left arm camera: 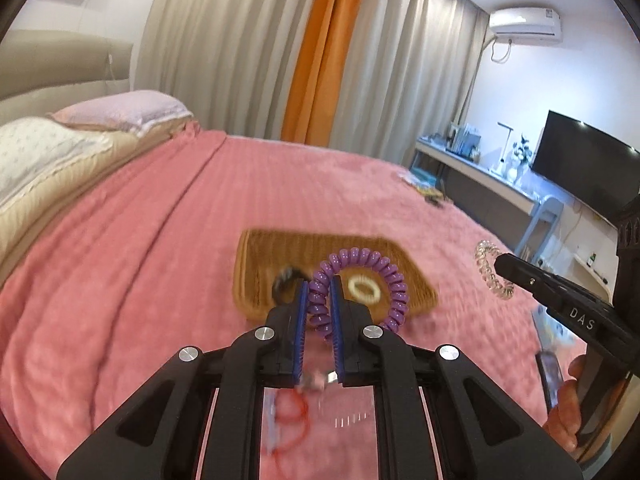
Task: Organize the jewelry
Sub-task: 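Lower the purple tie and bead bracelet into the basket and open both tools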
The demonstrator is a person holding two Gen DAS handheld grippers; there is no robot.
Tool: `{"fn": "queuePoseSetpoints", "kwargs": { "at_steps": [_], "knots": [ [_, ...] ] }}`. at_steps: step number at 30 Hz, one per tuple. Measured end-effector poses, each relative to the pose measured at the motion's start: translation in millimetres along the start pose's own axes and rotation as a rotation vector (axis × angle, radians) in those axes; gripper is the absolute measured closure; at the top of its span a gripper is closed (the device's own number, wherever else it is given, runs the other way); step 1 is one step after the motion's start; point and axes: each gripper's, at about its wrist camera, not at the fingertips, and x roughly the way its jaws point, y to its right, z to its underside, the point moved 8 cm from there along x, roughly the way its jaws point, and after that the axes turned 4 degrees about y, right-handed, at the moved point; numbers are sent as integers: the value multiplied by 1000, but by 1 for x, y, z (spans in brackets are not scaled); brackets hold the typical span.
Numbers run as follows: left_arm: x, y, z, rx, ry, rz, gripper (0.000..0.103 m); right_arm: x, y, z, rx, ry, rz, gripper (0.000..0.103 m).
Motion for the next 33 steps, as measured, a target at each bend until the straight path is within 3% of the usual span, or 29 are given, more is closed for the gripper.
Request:
{"fn": "queuePoseSetpoints", "kwargs": {
  "at_steps": [4, 8, 17, 25, 29, 33],
  "knots": [
    [37, -2, -24, -21, 10, 8, 94, 39, 14, -26, 7, 2, 43, 95],
    [80, 0, -26, -29, -18, 14, 94, 87, 33, -29, 22, -36, 70, 95],
    [179, -2, 25, -10, -199, 30, 94, 187, 68, 8, 101, -166, 84, 95],
    [201, 7, 58, 85, -302, 30, 93, 224, 68, 45, 84, -326, 97, 95],
    [201, 9, 64, 103, -328, 39, 91, 226, 70, 50, 87, -341, 98, 94],
    [190, 6, 58, 90, -315, 41, 75, 219, 71, 48, 122, -347, 53, 92]
  ]
}}
